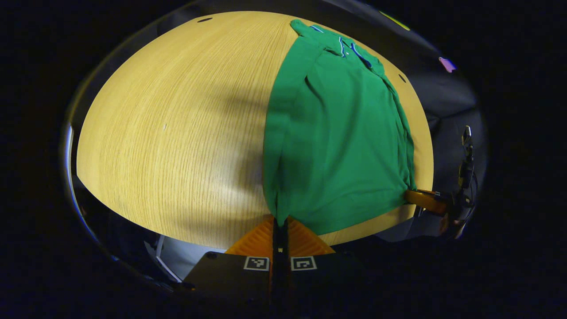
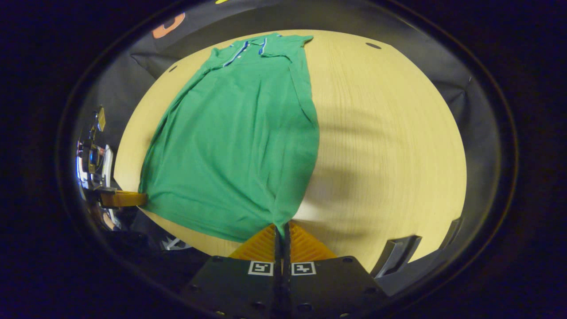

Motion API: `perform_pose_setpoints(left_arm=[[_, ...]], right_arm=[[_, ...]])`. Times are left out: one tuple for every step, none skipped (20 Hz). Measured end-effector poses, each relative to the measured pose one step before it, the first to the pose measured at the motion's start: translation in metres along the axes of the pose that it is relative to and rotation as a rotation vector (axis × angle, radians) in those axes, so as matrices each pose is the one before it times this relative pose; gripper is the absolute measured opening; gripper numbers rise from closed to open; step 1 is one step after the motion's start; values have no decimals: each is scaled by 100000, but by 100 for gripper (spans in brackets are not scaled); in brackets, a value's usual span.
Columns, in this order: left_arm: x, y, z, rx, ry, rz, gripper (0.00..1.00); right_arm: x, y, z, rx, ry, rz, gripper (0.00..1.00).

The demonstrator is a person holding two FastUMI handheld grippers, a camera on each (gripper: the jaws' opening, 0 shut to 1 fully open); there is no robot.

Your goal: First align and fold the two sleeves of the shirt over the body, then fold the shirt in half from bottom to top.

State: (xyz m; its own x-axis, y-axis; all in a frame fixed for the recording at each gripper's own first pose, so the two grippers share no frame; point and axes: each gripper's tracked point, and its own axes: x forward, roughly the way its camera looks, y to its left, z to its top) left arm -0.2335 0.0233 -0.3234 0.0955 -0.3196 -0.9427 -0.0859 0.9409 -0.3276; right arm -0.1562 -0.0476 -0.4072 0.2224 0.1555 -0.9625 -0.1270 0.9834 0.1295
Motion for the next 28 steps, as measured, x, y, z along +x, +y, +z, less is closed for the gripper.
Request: perform_pose_setpoints(left_arm=[[-1143,-620,166,262,-517,-1079,4],[-964,-287,126,378,-534,-1003,4],[-1012,-374,164,503,-144,-986,4],[-917,-259,344,140,-1053,-841,4],[-882,-287,883,15,-976,-1082,4],[-1047,-287,812,62,-1351,-1088,4],[-1014,-491,1265,288,-1625,-1143,4],[-1150,-443,1276,454,-1743,-909,4],[-1168,-548,1596,577,-1710,-859,4],[-1150,-503,1626,538,-2102,-828,4],[-899,-488,1788,348,-1994,-477,4],[-1134,-309,2123,86,-1905,-263,4],[-882,-327,2106,446,-2260,-716,4],[-847,-351,2228,1147,-2157,-293,4],[-525,-550,1979,1529,-1641,-232,4],[403,-497,820,1525,-1829,-437,4],[1307,-683,289,1358,-1710,-444,4],[-67,-417,1473,1528,-2001,-77,4],[544,-385,877,1474,-2060,157,4],[86,-243,1383,1041,-2729,-30,4],[358,-54,734,688,-2440,-26,4],[5,-145,1436,792,-2208,-67,4],[692,93,630,810,-2011,-50,4],[379,68,939,655,-1766,-133,4],[614,93,361,664,-1534,-132,4],[286,30,944,739,-1371,-178,4],[490,195,198,723,-1259,-41,4],[335,164,481,717,-1259,-118,4]], right_arm=[[-388,41,160,19,-335,449,0],[-427,7,144,57,-657,384,0],[-435,113,244,-61,-550,375,0],[-446,79,189,-67,-535,261,0],[-390,62,268,-227,-363,331,0],[-447,77,300,-176,-716,267,0],[-462,91,457,25,-792,271,0],[-487,46,452,110,-977,302,0],[-479,162,622,-235,-1005,482,0],[-471,28,780,-401,-1602,-152,0],[-460,-40,951,-29,-1688,-21,0],[-507,49,857,187,-1804,250,0],[-532,10,1139,370,-2134,149,0],[-252,-19,1141,417,-2156,31,0],[-323,-64,1272,188,-2377,-303,0],[-346,46,1171,73,-2263,125,0],[-246,45,1444,-218,-2121,-67,0],[-180,98,1117,-616,-1806,83,0],[-270,46,1412,-759,-2391,-110,0],[-242,118,1368,-702,-2280,265,0],[-172,114,1465,-467,-2352,391,0],[-23,96,1429,-20,-2467,295,0],[121,70,1678,215,-2337,572,0],[29,61,1485,12,-2421,524,0],[120,93,1450,-212,-2156,410,2],[286,15,1423,-678,-1716,-188,0],[209,61,1448,-1081,-1735,-120,0],[302,64,1505,-1049,-1996,-314,0]])
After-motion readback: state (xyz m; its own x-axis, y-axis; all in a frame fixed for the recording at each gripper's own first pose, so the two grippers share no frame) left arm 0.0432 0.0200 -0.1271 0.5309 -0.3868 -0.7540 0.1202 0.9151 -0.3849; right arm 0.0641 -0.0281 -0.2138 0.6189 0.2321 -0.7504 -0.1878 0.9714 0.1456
